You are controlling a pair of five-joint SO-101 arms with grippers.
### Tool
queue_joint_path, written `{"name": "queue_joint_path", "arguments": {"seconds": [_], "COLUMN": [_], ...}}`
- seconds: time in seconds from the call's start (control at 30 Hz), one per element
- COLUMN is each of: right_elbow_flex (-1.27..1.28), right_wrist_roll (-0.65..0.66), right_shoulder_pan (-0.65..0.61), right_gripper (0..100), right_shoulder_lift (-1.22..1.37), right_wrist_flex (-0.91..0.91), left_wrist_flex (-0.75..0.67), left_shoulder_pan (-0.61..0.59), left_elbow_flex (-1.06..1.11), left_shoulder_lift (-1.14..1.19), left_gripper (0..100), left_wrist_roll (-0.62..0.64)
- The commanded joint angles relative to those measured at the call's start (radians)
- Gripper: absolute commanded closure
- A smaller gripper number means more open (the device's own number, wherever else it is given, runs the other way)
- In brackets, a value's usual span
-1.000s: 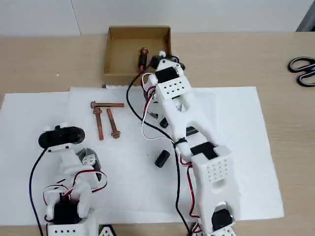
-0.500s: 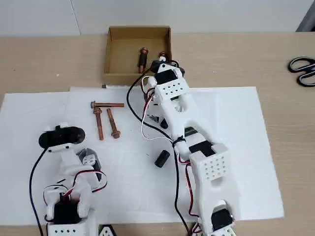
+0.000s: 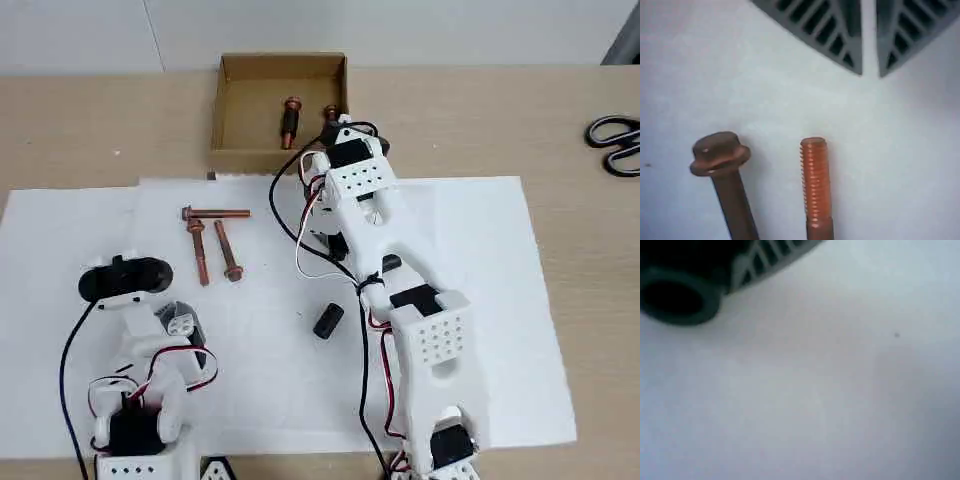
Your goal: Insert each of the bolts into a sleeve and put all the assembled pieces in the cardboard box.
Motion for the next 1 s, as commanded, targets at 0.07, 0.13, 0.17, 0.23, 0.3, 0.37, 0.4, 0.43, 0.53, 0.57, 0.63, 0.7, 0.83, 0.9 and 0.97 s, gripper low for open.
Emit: {"name": "queue_joint_path", "arguments": {"seconds": [0.07,0.13,0.17,0.23,0.3,0.37,0.4,0.43,0.53,0.57,0.63,0.7,0.83,0.9,0.97], "right_elbow_flex": [-0.060,-0.068,-0.068,-0.068,-0.068,-0.060,-0.051,-0.040,0.021,0.057,0.146,0.249,0.466,0.577,0.686], "right_wrist_roll": [0.014,0.017,0.032,0.069,0.081,0.086,0.086,0.086,0.086,0.086,0.086,0.086,0.084,0.084,0.084], "right_shoulder_pan": [-0.007,-0.007,-0.007,-0.005,-0.002,0.018,0.030,0.048,0.105,0.125,0.157,0.193,0.262,0.285,0.305], "right_gripper": [99.6,99.6,99.6,99.6,99.6,99.6,99.6,99.6,99.6,99.6,99.6,99.6,99.6,99.6,99.6], "right_shoulder_lift": [-0.099,-0.162,-0.197,-0.272,-0.337,-0.398,-0.427,-0.458,-0.555,-0.584,-0.647,-0.711,-0.881,-0.967,-1.047], "right_wrist_flex": [0.039,0.059,0.070,0.110,0.162,0.196,0.196,0.196,0.196,0.196,0.196,0.196,0.191,0.191,0.191], "left_wrist_flex": [-0.026,-0.026,-0.026,-0.037,-0.037,-0.037,-0.037,-0.035,-0.034,-0.034,-0.034,-0.031,0.020,0.052,0.064], "left_shoulder_pan": [-0.005,-0.005,-0.003,-0.003,-0.002,-0.002,-0.002,-0.003,-0.009,-0.009,-0.009,-0.009,-0.005,-0.005,-0.005], "left_elbow_flex": [-0.004,-0.004,-0.004,-0.004,-0.004,-0.004,-0.004,-0.004,-0.010,-0.016,-0.047,-0.108,-0.252,-0.335,-0.435], "left_shoulder_lift": [-0.009,-0.009,-0.009,-0.009,-0.009,-0.009,-0.009,-0.009,-0.005,-0.005,-0.003,-0.002,0.044,0.137,0.264], "left_gripper": [99,99,99,99,99,99,99,99,99,99,99,99,99,99,99], "left_wrist_roll": [0.002,0.002,0.002,0.002,0.002,0.003,0.003,0.003,0.003,0.003,0.003,0.003,0.003,0.003,0.003]}}
